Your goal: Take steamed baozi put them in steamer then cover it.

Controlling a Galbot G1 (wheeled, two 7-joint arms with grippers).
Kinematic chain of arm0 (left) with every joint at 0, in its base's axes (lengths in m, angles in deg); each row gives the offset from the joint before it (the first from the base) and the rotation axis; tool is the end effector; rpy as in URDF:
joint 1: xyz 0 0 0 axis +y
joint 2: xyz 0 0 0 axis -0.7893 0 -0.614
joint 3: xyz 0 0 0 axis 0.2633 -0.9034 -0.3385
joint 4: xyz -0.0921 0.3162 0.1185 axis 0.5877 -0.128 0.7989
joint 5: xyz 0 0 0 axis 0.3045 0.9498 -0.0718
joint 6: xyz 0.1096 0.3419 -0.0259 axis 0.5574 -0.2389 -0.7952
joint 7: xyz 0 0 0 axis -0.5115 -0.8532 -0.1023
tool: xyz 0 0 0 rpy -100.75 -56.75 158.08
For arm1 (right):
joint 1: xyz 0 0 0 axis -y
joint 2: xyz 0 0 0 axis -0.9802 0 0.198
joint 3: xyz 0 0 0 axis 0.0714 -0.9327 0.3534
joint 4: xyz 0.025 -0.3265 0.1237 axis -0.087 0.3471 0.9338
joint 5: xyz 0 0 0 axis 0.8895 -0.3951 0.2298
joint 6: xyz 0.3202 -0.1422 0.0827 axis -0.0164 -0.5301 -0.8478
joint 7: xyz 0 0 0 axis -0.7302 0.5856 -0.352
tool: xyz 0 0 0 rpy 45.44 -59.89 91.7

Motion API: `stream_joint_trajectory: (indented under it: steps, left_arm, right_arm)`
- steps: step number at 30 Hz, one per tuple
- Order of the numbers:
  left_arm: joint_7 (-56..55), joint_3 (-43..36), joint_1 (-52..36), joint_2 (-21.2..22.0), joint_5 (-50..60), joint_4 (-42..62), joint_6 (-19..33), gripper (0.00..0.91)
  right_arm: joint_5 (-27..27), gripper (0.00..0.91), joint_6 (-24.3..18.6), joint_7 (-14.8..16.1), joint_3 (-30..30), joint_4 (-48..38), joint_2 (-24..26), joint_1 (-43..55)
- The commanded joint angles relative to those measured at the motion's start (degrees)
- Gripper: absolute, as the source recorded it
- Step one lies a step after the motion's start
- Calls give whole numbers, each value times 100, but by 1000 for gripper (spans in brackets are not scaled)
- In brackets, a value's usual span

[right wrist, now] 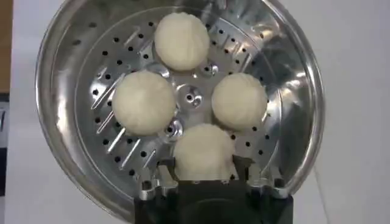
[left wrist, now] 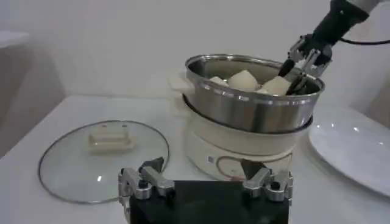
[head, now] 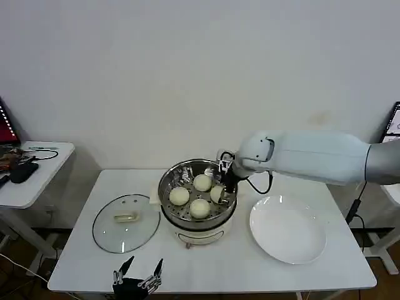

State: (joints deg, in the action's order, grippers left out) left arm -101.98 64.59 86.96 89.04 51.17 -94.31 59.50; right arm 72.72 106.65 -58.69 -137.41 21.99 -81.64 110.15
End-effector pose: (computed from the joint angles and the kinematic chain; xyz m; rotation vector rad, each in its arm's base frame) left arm 0.0887 0.0099 -0.2544 -0.2036 -2.7033 0.0962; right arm 0.5246 0.0636 -0.1087 1.2165 -1.6730 1.1010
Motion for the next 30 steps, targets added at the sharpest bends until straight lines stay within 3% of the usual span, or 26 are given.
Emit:
stream_joint_trajectory:
  steps: [1,14,18,30]
  left_arm:
    - [0,-8,15,2,6,6,0,907]
    - [16,226,-15,103,-20,69,-25,907]
    - [18,306,-31,181,-30,63,-23,907]
    - [-15,540,-174,346,-138,30,-103,907]
  right_arm:
    - [38,907,9,-15,90,63,109,84]
    - [-25,907,-98,-180,874,773,1214,119]
    - [-44,907,-225,-352,1267,970,1596,-126]
    - [-90,907,-577,-902,3790,1553,2977,-1987]
